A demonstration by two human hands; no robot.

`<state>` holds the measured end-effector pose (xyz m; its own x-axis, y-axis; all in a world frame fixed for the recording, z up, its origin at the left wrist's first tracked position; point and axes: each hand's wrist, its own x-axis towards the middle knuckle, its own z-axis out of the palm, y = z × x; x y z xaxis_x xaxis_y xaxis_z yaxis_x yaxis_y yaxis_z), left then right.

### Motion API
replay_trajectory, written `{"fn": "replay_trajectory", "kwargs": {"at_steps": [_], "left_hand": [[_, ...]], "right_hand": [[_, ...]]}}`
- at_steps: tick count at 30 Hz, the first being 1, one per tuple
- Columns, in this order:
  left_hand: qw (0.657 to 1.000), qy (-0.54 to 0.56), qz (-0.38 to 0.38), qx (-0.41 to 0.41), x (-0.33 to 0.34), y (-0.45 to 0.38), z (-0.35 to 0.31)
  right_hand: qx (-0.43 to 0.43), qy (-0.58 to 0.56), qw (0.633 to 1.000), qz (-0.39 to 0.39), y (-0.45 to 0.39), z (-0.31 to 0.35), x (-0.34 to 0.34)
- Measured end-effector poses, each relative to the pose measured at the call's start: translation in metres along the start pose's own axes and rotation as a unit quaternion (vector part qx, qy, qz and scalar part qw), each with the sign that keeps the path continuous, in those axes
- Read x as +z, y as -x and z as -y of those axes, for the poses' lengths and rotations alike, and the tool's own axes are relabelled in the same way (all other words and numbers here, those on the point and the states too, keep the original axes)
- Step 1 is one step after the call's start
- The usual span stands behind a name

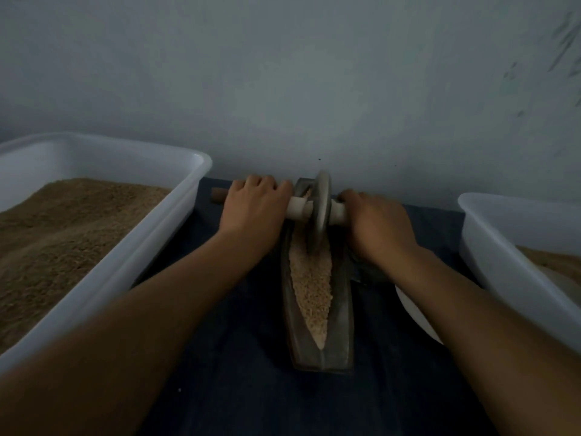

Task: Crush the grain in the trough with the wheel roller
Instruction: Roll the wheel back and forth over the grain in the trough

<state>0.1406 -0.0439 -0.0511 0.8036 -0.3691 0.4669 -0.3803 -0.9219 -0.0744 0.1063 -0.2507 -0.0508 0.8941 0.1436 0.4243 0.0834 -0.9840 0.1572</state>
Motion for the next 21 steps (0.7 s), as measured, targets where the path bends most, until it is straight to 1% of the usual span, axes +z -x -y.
{"fn": "replay_trajectory", "kwargs": {"at_steps": [2, 6, 9, 14, 18, 21], "left_hand": [[1.0, -0.01, 0.002, -0.004, -0.001, -0.01, -0.001], [0.999, -0.028, -0.015, -0.007, 0.001, -0.018, -0.008], [1.0, -0.011, -0.001, -0.008, 0.0, -0.012, -0.005], [1.0, 0.019, 0.002, 0.001, -0.009, 0.023, -0.004], [0.999, 0.046, -0.008, 0.014, -0.023, 0.057, -0.009], [0.996, 0.076, -0.031, 0.018, -0.038, 0.08, -0.012]], "right_hand": [[0.001, -0.005, 1.0, 0.007, -0.009, -0.001, 0.003], [0.024, -0.052, 0.998, 0.015, -0.015, -0.004, 0.007], [0.011, -0.051, 0.999, -0.011, -0.008, 0.0, 0.005], [0.007, -0.008, 0.998, -0.057, 0.021, 0.012, -0.005], [-0.024, -0.049, 0.996, -0.066, 0.053, 0.015, -0.013], [-0.042, -0.078, 0.994, -0.066, 0.077, 0.017, -0.024]]}}
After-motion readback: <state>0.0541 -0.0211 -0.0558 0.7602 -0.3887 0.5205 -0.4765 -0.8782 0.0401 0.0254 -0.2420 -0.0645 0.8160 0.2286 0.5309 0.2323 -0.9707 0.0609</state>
